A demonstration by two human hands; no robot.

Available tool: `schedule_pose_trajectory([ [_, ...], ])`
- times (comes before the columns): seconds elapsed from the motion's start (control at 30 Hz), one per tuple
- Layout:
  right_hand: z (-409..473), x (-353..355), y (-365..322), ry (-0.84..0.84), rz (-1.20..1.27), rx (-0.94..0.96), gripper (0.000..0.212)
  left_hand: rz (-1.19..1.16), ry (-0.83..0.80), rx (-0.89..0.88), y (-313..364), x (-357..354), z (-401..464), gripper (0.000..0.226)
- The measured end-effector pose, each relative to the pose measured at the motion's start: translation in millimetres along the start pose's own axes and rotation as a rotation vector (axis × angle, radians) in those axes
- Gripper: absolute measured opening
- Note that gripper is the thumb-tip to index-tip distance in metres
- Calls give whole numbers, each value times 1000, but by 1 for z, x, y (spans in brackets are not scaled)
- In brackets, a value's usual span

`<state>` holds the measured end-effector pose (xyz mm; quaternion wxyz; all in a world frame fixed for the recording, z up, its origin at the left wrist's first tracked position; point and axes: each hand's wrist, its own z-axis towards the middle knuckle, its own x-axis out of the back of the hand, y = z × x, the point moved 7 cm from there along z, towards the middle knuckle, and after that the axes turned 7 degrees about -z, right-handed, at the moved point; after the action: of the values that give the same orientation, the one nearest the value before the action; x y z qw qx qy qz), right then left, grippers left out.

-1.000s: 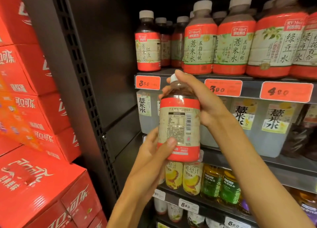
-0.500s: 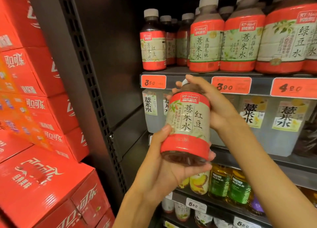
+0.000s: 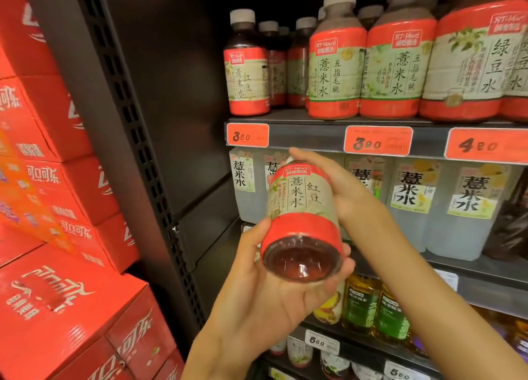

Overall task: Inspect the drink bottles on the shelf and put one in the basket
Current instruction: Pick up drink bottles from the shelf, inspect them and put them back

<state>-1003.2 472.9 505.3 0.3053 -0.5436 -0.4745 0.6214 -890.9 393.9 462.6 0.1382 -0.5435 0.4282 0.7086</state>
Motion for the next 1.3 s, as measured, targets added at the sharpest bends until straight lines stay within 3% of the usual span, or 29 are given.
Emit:
schedule_pose_trajectory([
  [0.13,-5,-8,-29,7,27,128,15,49,-122,-71,8,1,10,69],
  [0.23,-12,-11,-47,1,-38,265,15,162,-72,-179,22,15,17,76],
  [0.37,-31,-10,-68,175,-312,534,6,672,81,-325,40,28,17,89],
  [0.5,-42,-20,-68,242,-459,646,10,1033,204,-408,45,34,20,72],
  [0.63,-44,-17,-68,233,-524,616,17,922,128,-365,37,35,22,69],
  [0.8,-42,-9,-59,55,-469,495,35,497,-17,-251,25,25,27,85],
  [0.93,-39,-11,-48,25,-372,431,32,460,-65,-196,18,24,34,82],
  [1.03,-50,-14,-59,80,-407,575,24,555,-55,-261,28,27,35,71],
  [1.13,-66,-19,-70,173,-544,732,24,817,42,-390,40,25,32,88],
  [1.3,-86,-40,-70,108,-698,921,31,1077,130,-683,49,5,30,78],
])
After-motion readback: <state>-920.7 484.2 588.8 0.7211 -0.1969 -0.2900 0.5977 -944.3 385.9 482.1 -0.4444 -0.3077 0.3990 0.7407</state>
